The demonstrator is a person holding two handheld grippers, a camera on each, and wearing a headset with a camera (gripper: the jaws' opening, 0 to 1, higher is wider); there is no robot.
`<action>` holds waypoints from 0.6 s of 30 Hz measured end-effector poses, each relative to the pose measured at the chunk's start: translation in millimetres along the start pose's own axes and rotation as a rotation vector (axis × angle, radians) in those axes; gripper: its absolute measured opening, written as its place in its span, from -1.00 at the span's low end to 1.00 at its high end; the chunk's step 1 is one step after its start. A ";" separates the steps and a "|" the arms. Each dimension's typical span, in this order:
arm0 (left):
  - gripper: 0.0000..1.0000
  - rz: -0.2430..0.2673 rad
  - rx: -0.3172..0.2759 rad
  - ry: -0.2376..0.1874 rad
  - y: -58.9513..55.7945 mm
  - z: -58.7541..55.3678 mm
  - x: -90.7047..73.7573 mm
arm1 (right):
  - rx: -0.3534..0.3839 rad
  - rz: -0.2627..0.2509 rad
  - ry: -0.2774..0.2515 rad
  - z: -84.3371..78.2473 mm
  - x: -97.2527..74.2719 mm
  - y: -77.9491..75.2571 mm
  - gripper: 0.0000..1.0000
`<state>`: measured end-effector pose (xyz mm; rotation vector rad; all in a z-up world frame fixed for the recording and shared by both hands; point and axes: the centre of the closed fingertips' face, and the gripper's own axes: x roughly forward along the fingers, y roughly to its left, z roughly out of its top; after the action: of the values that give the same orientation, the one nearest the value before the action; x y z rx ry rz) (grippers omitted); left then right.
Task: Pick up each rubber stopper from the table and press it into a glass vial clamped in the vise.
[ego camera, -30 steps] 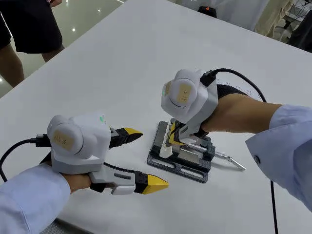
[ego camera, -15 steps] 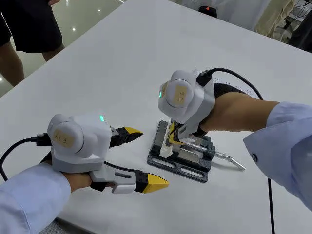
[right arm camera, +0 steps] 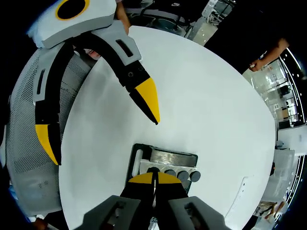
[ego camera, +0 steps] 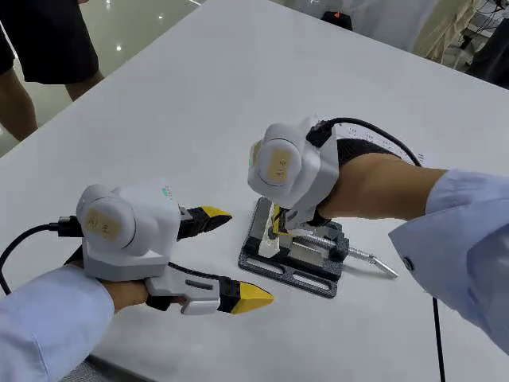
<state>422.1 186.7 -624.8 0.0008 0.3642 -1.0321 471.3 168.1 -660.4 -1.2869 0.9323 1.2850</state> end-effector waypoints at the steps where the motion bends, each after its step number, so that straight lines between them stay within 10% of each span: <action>1: 0.46 0.001 0.000 0.000 0.2 0.0 -0.1 | 0.002 -0.002 0.000 -0.2 -0.1 0.0 -1.00; 18: 0.46 -0.006 -0.010 -0.012 -0.9 2.8 1.3 | 0.058 -0.009 -0.023 -1.4 -0.8 -0.8 -1.00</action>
<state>422.8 184.7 -622.5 -0.0156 0.3584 -1.0361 472.2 166.8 -659.7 -1.2280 0.9401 1.2541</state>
